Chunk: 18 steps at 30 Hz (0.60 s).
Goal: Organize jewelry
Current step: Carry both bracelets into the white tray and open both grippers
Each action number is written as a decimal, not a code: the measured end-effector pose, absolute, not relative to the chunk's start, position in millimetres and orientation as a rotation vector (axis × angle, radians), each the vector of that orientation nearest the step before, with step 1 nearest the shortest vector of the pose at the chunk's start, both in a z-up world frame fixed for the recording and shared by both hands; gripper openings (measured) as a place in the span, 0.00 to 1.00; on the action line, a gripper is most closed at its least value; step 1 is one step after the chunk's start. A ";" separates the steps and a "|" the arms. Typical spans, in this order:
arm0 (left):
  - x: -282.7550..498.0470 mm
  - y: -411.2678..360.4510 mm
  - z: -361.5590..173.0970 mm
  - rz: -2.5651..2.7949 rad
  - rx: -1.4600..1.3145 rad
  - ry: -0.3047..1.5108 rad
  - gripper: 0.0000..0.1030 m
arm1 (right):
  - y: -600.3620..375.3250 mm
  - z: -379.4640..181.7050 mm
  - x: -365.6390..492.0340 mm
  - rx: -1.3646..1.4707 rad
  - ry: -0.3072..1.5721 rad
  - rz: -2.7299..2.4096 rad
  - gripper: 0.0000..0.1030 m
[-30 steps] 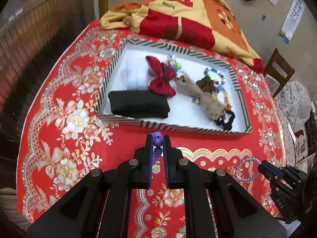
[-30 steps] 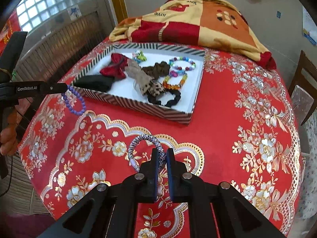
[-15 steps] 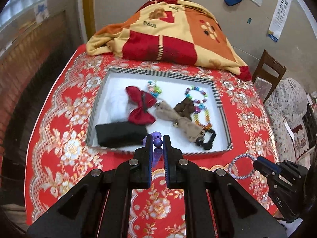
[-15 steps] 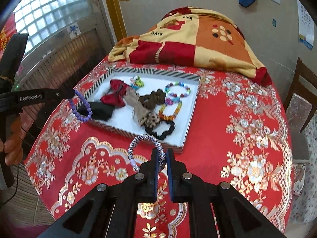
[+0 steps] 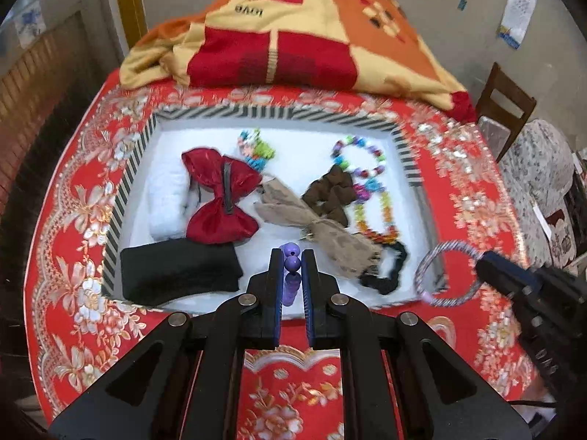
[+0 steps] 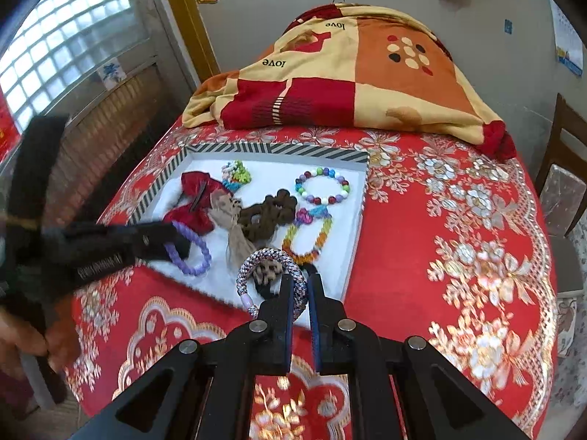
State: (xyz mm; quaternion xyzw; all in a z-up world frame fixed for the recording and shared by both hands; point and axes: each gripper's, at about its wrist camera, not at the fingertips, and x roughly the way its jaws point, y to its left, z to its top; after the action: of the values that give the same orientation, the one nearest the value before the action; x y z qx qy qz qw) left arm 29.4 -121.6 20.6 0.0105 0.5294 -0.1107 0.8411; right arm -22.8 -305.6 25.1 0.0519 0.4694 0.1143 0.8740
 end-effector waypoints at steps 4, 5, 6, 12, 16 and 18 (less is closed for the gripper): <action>43.3 -108.8 -0.6 -0.192 0.028 1.157 0.08 | -297.7 18.6 5.4 0.119 0.993 0.247 0.07; 45.9 -105.7 -4.7 -0.183 0.030 1.165 0.08 | -295.7 16.7 12.7 0.124 0.997 0.251 0.07; 47.9 -102.8 -8.1 -0.178 0.031 1.172 0.08 | -293.8 15.2 19.0 0.128 1.000 0.254 0.07; 58.8 -91.1 -22.4 -0.164 0.034 1.203 0.08 | -277.3 1.9 66.6 0.142 1.026 0.269 0.07; 64.5 -87.9 -29.6 -0.171 0.028 1.219 0.08 | -267.1 -9.8 95.7 0.142 1.045 0.269 0.07; 66.9 -86.7 -32.1 -0.175 0.026 1.226 0.08 | -263.0 -16.9 110.2 0.143 1.057 0.266 0.07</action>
State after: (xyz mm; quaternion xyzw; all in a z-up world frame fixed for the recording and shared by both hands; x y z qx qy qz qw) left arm 66.9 -86.7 -32.1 0.0122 0.5745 -0.0819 0.8143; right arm 110.2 -263.0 -16.9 0.0681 0.5023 0.1262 0.8527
